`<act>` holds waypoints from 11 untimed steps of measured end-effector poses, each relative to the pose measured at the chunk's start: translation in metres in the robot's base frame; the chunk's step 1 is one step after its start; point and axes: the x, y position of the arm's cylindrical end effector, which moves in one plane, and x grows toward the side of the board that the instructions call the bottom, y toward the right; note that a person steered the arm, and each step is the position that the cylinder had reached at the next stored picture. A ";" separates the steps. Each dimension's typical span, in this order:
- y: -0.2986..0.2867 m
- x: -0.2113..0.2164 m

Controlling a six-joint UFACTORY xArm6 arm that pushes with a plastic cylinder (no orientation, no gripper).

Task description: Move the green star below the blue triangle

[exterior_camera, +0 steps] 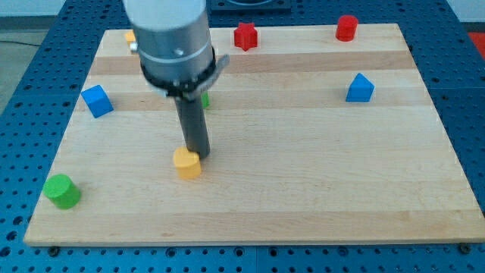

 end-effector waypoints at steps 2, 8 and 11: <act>-0.023 -0.022; -0.047 -0.134; 0.076 -0.140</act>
